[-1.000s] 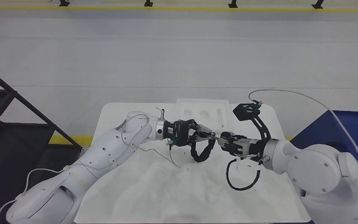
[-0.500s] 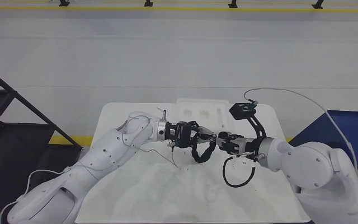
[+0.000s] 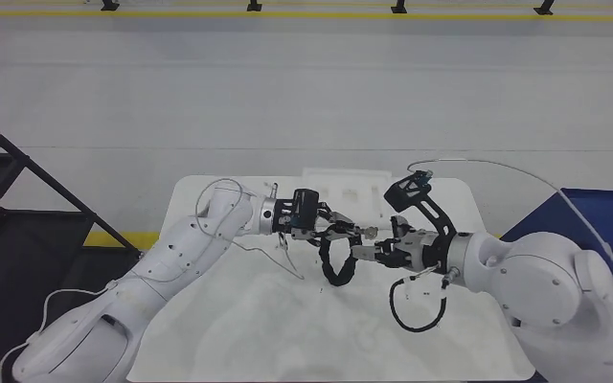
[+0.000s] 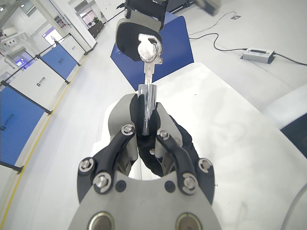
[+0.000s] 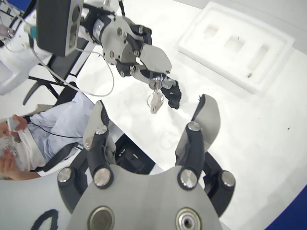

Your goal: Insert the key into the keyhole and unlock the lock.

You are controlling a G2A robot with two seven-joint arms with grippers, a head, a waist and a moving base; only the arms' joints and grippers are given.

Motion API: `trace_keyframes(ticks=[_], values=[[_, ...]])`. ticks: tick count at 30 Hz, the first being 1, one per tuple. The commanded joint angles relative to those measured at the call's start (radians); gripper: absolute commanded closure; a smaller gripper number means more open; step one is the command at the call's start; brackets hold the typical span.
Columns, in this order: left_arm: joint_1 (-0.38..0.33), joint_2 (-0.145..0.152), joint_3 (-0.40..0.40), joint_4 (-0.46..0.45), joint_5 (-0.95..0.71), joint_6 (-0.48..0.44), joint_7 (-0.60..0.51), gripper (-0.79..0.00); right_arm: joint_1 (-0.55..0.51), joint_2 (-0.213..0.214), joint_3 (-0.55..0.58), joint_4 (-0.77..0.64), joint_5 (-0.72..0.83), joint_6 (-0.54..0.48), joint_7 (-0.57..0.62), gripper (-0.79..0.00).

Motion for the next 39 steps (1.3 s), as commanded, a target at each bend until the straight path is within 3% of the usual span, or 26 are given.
trace_keyframes(ticks=[1,8,23,26,32,39], values=[[-0.008,0.005,-0.012,0.003,-0.023,-0.044,-0.021,0.000,0.000,0.003,-0.005,-0.009,-0.004,-0.059,0.023,-0.785],[-0.019,0.041,-0.016,-0.016,-0.111,-0.044,-0.096,0.000,0.009,0.009,-0.012,-0.006,0.030,-0.140,0.067,-0.785],[-0.046,0.117,0.023,-0.120,-0.272,-0.044,-0.282,0.000,0.000,0.009,-0.006,0.020,0.054,-0.160,0.037,-0.785],[-0.047,0.128,0.030,-0.138,-0.295,-0.044,-0.313,0.000,0.009,0.019,-0.009,0.019,0.002,-0.276,0.105,-0.785],[-0.062,0.136,0.048,-0.154,-0.329,-0.044,-0.366,0.000,0.078,0.026,-0.036,0.079,-0.014,-0.571,0.113,-0.785],[-0.085,0.134,0.100,-0.150,-0.371,-0.044,-0.385,0.000,0.165,0.056,-0.175,0.088,-0.217,-0.799,-0.083,-0.785]])
